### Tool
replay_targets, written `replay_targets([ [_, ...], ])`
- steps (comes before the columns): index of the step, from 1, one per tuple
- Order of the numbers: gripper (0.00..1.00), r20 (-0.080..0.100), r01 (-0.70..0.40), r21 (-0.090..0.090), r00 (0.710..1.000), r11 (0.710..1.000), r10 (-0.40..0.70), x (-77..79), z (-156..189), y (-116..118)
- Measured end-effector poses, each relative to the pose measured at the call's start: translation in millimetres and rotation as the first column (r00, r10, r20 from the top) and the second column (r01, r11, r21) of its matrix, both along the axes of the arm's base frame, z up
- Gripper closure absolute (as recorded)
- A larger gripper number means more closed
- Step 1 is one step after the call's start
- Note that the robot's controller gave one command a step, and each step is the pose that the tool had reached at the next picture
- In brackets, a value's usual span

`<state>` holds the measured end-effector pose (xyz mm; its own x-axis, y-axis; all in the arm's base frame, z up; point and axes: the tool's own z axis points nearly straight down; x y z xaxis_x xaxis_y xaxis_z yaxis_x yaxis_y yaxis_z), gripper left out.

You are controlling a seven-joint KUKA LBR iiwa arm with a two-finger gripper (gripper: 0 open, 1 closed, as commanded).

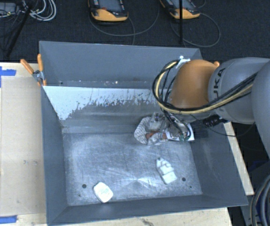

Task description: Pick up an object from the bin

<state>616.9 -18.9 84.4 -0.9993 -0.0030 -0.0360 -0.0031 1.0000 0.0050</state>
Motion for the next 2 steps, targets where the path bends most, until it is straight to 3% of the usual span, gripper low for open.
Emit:
replay_targets([
  [1,1.00,-0.034,0.026,-0.004,0.999,1.000,-0.027,-2.1,111.3,25.9],
  [2,1.00,-0.034,0.026,-0.004,0.999,1.000,-0.026,-2.1,111.3,25.9],
])
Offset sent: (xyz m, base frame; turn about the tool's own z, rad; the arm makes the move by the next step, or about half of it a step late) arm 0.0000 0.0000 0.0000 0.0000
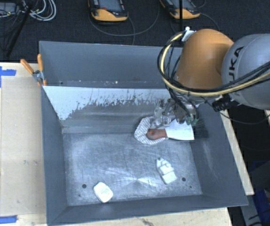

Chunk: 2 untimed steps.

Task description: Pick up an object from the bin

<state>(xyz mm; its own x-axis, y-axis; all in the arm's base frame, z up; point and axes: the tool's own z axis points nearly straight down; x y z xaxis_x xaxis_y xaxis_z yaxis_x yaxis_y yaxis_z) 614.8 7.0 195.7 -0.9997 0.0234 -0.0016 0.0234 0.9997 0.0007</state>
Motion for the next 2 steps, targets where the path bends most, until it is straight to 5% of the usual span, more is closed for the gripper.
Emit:
replay_targets([
  [1,1.00,-0.002,0.021,0.001,1.000,1.000,-0.021,-30.9,-8.6,-23.2],
  [2,1.00,-0.002,0.049,0.000,0.999,0.999,-0.049,-33.8,-5.1,-45.9],
])
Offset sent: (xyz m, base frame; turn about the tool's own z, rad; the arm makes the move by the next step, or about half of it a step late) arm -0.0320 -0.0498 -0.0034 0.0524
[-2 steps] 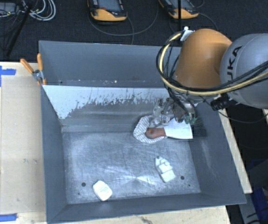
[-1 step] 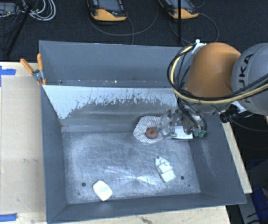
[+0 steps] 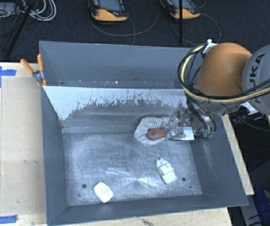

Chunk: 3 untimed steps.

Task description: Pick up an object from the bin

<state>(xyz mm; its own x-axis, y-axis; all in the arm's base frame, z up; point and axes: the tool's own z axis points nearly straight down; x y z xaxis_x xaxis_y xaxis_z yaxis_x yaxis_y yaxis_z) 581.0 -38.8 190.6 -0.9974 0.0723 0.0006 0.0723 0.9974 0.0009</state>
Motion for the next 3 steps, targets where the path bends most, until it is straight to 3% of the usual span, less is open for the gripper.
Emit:
replay_targets([
  [1,1.00,0.002,0.033,0.000,0.999,0.999,-0.033,-8.6,-9.3,-19.5],
  [2,1.00,0.002,-0.014,-0.001,1.000,1.000,0.014,8.6,41.1,-86.2],
  [3,1.00,0.002,-0.014,-0.001,1.000,1.000,0.014,8.5,41.1,-86.2],
])
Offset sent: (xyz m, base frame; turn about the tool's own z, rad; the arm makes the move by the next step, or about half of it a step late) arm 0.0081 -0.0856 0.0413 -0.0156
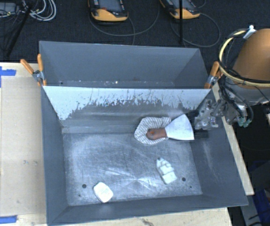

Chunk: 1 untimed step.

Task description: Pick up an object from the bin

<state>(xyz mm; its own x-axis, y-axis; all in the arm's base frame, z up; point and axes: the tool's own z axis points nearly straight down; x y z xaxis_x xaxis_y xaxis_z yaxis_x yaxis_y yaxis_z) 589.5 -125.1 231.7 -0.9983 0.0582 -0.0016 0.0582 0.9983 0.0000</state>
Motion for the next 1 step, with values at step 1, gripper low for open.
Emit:
replay_targets([
  [1,0.00,-0.006,-0.140,0.002,0.990,0.990,0.140,-0.9,-72.9,-13.8],
])
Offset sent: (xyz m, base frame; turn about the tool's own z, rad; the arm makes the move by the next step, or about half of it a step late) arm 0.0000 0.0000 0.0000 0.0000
